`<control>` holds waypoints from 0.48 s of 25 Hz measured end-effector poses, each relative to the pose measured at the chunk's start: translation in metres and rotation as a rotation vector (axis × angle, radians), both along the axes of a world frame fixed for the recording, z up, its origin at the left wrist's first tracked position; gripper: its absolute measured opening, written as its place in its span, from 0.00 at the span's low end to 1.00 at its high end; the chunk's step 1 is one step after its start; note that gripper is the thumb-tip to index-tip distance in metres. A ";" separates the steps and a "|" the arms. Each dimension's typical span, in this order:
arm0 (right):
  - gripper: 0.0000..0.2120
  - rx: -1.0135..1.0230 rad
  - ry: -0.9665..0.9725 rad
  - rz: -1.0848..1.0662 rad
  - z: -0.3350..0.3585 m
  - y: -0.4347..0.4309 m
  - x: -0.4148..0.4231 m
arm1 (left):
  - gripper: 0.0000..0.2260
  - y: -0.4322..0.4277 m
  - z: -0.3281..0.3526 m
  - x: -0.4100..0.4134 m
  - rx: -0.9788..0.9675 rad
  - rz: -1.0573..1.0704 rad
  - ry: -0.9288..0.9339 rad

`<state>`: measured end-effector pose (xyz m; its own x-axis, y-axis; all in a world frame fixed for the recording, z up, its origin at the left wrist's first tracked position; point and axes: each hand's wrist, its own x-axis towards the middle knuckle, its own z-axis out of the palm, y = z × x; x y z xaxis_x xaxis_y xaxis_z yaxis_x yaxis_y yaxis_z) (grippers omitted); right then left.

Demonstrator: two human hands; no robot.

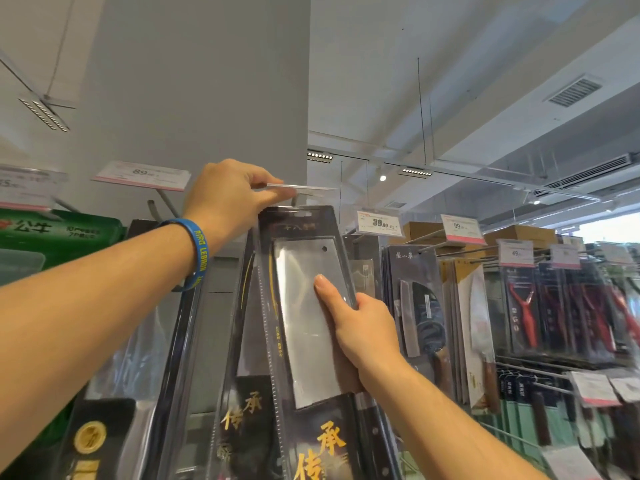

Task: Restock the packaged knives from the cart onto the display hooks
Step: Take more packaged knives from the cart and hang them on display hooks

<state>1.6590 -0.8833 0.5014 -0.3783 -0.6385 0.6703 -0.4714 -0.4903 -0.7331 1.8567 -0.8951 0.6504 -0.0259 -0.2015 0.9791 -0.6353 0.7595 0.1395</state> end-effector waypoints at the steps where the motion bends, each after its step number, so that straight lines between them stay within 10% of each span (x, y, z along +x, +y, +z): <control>1: 0.37 -0.002 0.047 -0.024 0.001 0.000 0.004 | 0.16 0.001 0.001 0.000 0.001 0.008 -0.001; 12: 0.37 -0.004 0.014 0.015 -0.003 -0.001 -0.002 | 0.14 0.009 0.001 0.002 0.060 0.028 -0.064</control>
